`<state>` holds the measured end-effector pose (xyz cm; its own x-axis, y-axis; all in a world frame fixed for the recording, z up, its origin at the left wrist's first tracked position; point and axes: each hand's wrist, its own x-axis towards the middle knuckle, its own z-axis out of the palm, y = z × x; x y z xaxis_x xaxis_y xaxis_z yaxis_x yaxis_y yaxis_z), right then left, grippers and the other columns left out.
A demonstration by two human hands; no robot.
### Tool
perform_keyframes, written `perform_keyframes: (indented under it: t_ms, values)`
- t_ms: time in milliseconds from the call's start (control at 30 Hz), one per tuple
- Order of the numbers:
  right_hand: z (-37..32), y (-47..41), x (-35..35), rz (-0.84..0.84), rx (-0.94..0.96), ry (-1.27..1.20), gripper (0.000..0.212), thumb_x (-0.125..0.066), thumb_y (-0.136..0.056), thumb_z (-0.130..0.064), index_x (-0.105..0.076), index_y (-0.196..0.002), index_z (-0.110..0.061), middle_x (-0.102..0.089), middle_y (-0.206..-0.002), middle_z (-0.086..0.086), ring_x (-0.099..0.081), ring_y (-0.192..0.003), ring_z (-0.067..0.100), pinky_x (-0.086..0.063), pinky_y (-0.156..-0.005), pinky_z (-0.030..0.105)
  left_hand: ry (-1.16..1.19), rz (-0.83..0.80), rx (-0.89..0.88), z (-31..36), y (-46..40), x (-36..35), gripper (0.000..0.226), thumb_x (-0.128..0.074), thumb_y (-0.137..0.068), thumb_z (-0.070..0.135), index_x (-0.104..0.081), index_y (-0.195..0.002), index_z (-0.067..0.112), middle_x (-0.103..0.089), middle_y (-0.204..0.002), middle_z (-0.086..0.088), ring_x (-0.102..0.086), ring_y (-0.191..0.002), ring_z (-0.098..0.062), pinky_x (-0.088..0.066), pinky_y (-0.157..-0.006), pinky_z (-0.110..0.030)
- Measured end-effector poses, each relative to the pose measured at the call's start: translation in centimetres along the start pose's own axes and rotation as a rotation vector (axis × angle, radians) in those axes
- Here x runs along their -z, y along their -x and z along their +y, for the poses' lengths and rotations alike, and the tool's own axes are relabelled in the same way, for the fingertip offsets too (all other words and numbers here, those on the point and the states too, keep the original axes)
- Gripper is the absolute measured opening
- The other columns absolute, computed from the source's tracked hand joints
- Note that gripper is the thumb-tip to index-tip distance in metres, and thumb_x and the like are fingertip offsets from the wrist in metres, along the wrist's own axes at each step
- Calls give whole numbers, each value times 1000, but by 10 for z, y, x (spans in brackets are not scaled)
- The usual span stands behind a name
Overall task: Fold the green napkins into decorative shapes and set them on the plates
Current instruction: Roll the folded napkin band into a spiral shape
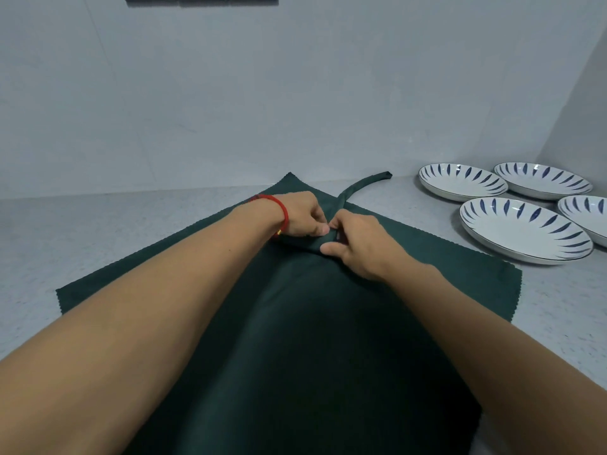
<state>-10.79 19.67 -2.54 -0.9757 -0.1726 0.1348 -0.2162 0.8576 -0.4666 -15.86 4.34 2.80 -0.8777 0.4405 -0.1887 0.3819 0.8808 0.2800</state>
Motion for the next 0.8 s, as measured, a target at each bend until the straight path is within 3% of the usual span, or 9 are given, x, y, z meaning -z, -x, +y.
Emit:
perform_keyframes:
  t_ms: [133,333,400,467,533,600,700,767,800]
  values:
    - [9,-18,9,-96,-90,-123,26,-67,-95,-36,-59,-97,-11,-73,-86,7,-73,-77,24,-57,-80,37,-57,384,-214,-8,7,-26,28,-70,-87,23,-64,-115,19,-62,-114,-3,-57,-111,-22,-45,-96,-35]
    - [14,-41,25,-273,-176,-269,31,-57,-102,-35,-62,-84,-9,-69,-76,8,-68,-65,23,-59,-78,34,-308,420,-264,-16,0,-52,48,-73,-85,35,-51,-126,23,-53,-124,5,-45,-124,-17,-19,-118,-49]
    - [15,-45,25,-254,-178,-250,38,-56,-101,-37,-67,-87,-3,-70,-80,13,-69,-69,27,-61,-77,38,-314,442,-278,-16,-9,-51,46,-75,-83,37,-53,-119,20,-56,-117,3,-50,-116,-20,-28,-112,-42]
    - [14,-42,21,-165,-149,-180,45,-57,-99,-44,-69,-83,-4,-69,-73,9,-67,-63,25,-58,-67,35,-249,447,-277,-18,-18,-48,42,-78,-81,36,-56,-110,17,-58,-106,1,-54,-104,-22,-40,-94,-35]
    - [15,-35,12,-24,-103,-109,51,-53,-98,-50,-62,-68,-10,-59,-61,3,-57,-58,22,-46,-58,34,-158,404,-264,-19,-22,-41,40,-80,-79,36,-60,-105,15,-61,-98,1,-57,-94,-22,-44,-80,-33]
    - [22,-29,3,81,-57,-83,52,-46,-101,-47,-50,-63,-11,-52,-61,3,-52,-66,25,-40,-60,37,-169,348,-260,-18,-27,-32,40,-79,-78,37,-64,-109,17,-65,-98,0,-56,-89,-19,-43,-74,-31]
    - [36,-25,1,206,-17,-110,35,-41,-103,-28,-59,-79,-9,-63,-77,6,-57,-83,30,-46,-73,41,-153,286,-237,-13,-29,-20,44,-80,-74,41,-67,-108,16,-66,-88,4,-57,-80,-18,-40,-68,-27]
    - [42,-17,2,205,8,-105,21,-49,-101,-21,-66,-110,-12,-68,-106,4,-60,-101,24,-48,-91,39,-81,277,-208,-13,-24,-18,41,-80,-72,44,-69,-97,14,-67,-80,0,-59,-73,-19,-46,-64,-31]
    - [43,-10,2,160,47,-84,25,-54,-99,-20,-62,-122,-16,-64,-118,1,-57,-110,20,-46,-98,36,-24,276,-201,-15,-19,-21,38,-80,-71,45,-68,-89,14,-67,-76,-3,-59,-70,-20,-49,-63,-33]
